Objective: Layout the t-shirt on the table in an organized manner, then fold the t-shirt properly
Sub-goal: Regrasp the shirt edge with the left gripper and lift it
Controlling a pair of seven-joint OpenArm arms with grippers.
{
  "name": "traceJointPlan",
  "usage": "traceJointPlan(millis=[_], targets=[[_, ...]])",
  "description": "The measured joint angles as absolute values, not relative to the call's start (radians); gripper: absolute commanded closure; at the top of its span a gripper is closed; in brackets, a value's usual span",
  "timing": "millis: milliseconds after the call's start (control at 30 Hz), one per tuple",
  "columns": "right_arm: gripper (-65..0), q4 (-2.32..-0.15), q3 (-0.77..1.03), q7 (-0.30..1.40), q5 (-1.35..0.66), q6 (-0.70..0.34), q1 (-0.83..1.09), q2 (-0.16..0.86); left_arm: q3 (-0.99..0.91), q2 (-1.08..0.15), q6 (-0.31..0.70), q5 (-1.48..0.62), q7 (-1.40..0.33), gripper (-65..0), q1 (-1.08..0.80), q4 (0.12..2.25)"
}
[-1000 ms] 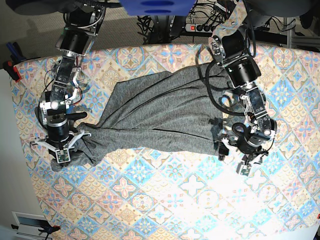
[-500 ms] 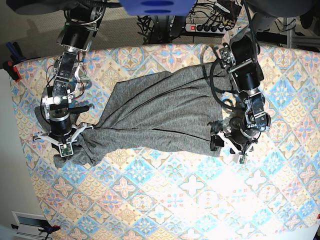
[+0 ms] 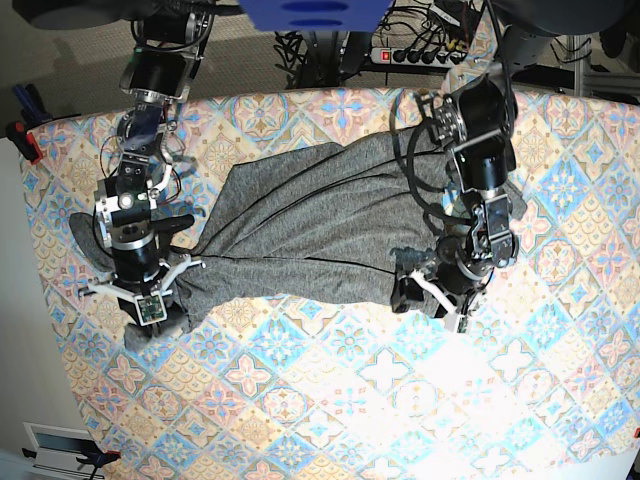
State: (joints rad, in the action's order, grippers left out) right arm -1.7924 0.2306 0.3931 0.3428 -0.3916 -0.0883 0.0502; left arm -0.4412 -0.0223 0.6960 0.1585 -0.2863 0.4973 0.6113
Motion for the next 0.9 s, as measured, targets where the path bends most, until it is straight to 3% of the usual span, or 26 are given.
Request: traceJointPlan(millis=[100, 233, 400, 567, 767, 900], targets=[[0.0, -1.793, 0.231, 0.398, 0.344, -0.391, -0.085, 0.050, -0.441, -0.022, 0.692, 0.157, -0.250, -35.8, 0.501, 0.584], [0.0, -1.793, 0.231, 0.400, 0.344, -0.391, -0.086, 0.050, -0.441, -0.017, 0.694, 0.150, -0.249, -18.9, 0.501, 0.558], [0.0, -1.795, 0.231, 0.401, 0.344, -0.392, -0.085, 0.050, -0.441, -0.003, 0.710, 0.139, -0.257, -2.4, 0.496, 0.530], [0.0, -1.806, 0.231, 0.400, 0.344, -0.391, -0.083, 0.050, -0.441, -0.006, 0.711, 0.118, -0.319, -2.3, 0.501, 0.543], [0.0, -1.800, 0.242, 0.401, 0.343, -0.390, -0.091, 0.050, -0.441, 0.016, 0.704, 0.186, -0.642, -2.2, 0.471, 0.854], [0.0, -1.782, 0.262, 0.389, 0.340, -0.395, -0.093, 0.048, -0.440, 0.012, 0.700, 0.242, -0.884, -2.2, 0.561, 0.898]])
